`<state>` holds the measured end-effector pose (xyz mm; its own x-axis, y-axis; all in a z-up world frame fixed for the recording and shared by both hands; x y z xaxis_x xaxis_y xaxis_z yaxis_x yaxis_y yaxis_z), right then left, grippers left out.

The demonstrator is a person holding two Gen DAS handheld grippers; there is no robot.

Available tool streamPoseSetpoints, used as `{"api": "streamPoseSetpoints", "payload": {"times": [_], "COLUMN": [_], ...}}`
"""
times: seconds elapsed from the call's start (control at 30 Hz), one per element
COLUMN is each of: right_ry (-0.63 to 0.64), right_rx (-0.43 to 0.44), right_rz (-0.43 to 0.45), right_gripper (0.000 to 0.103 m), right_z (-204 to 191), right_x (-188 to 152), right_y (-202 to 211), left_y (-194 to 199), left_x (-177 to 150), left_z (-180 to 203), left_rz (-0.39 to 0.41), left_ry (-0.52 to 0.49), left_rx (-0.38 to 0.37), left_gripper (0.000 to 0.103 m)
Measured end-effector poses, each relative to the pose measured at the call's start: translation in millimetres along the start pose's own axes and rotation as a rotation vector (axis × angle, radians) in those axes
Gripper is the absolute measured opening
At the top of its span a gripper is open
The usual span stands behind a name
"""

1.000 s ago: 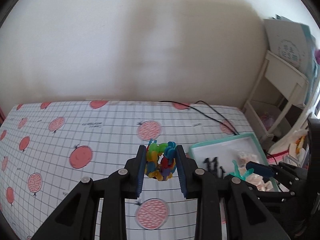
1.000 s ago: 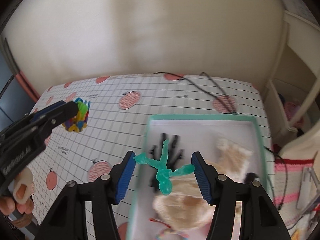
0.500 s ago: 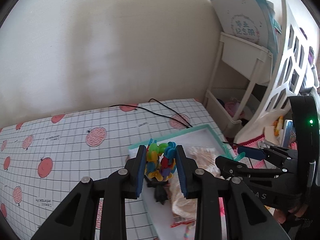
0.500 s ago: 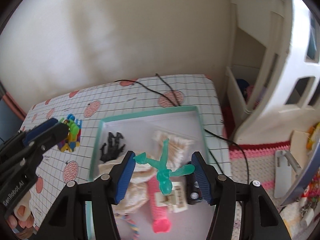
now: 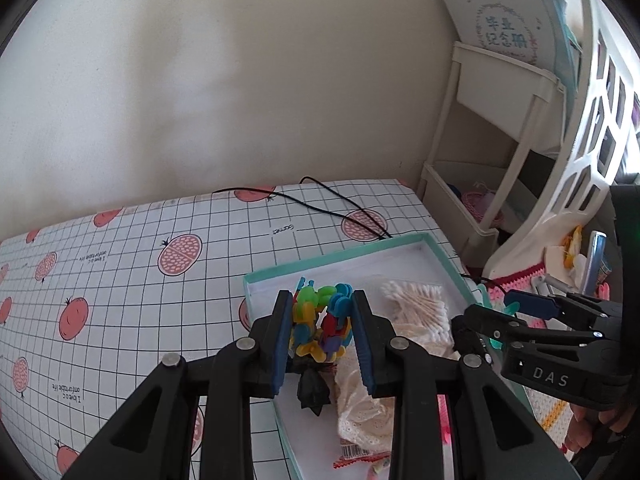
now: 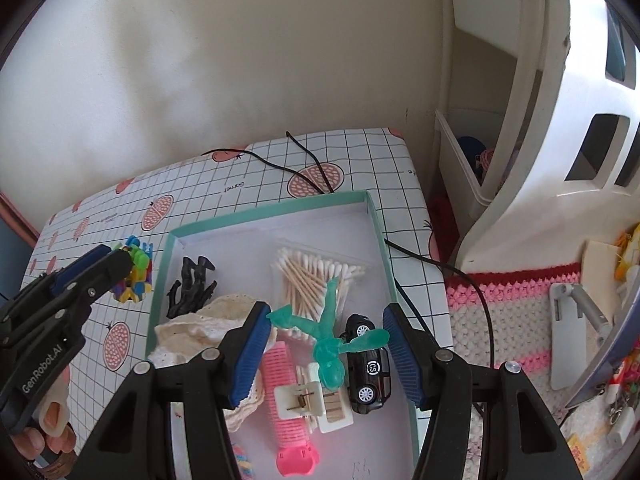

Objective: Organize objects
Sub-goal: 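Lift and carry the block toy and green figure over the tray with both tools, then release the block toy with the left tool while the right tool releases the green figure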

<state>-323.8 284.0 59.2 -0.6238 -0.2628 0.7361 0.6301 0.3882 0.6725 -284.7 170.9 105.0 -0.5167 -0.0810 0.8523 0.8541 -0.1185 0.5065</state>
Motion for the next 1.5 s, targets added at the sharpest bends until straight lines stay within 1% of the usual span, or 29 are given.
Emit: {"api": "streamPoseSetpoints", "payload": {"times": [0.17,0.5,0.53,0.67,0.7,0.77,0.83,0.9,0.93,1.23,1.27,1.3,1.5], "right_ry": [-0.002,-0.002,-0.005,-0.006,-0.007,-0.013,-0.013,-0.011,-0.011,-0.002,-0.002,-0.001,0.007], "right_rx": [-0.003,-0.003,-0.002,0.005,0.007,0.013,0.017,0.016,0.016,0.022,0.022,0.019,0.013], "right_rz": [-0.017,-0.034,-0.034,-0.031,-0.030,-0.030,-0.028,-0.026,-0.024,-0.026,-0.027,-0.026,-0.018], "right_gripper": [0.061,0.062,0.063,0.064,0.066,0.068,0.068,0.068,0.069,0.069,0.071,0.073,0.074], "right_z": [-1,-1,-1,-2,-2,-2,-3,-3,-3,-2,-2,-1,-3], "right_x": [-5,-11,-11,-11,-11,-10,-10,-9,-9,-8,-8,-7,-5], "right_y": [-9,-17,-18,-17,-17,-17,-17,-16,-16,-15,-15,-15,-12], "left_y": [-14,-30,-31,-36,-37,-36,-35,-34,-33,-26,-25,-24,-22], "left_x": [-12,-27,-28,-35,-36,-37,-36,-34,-33,-24,-23,-23,-21], "left_z": [-10,-1,-1,0,0,1,2,2,2,-2,-3,-5,-16], "left_rz": [-0.013,-0.033,-0.037,-0.059,-0.064,-0.065,-0.062,-0.060,-0.059,-0.038,-0.037,-0.037,-0.037], "left_ry": [0.035,0.050,0.050,0.062,0.066,0.067,0.061,0.066,0.068,0.076,0.078,0.081,0.097], "left_rx": [0.016,-0.014,-0.014,-0.018,-0.020,-0.022,-0.021,-0.026,-0.028,-0.019,-0.017,-0.011,0.022], "left_gripper": [0.030,0.031,0.031,0.031,0.031,0.031,0.033,0.043,0.044,0.045,0.045,0.045,0.048]}}
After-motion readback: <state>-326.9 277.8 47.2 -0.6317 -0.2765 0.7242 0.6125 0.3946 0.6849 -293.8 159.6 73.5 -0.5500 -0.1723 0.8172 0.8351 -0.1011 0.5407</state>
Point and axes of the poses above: each gripper's, at about its wrist camera, not at the fingertips, and y roughly against the way its jaws point, z to its right, x to its top, the point moved 5 cm from there along -y, roughly the way its jaws point, and after that the axes turned 15 degrees about z, right-handed, at the moved point
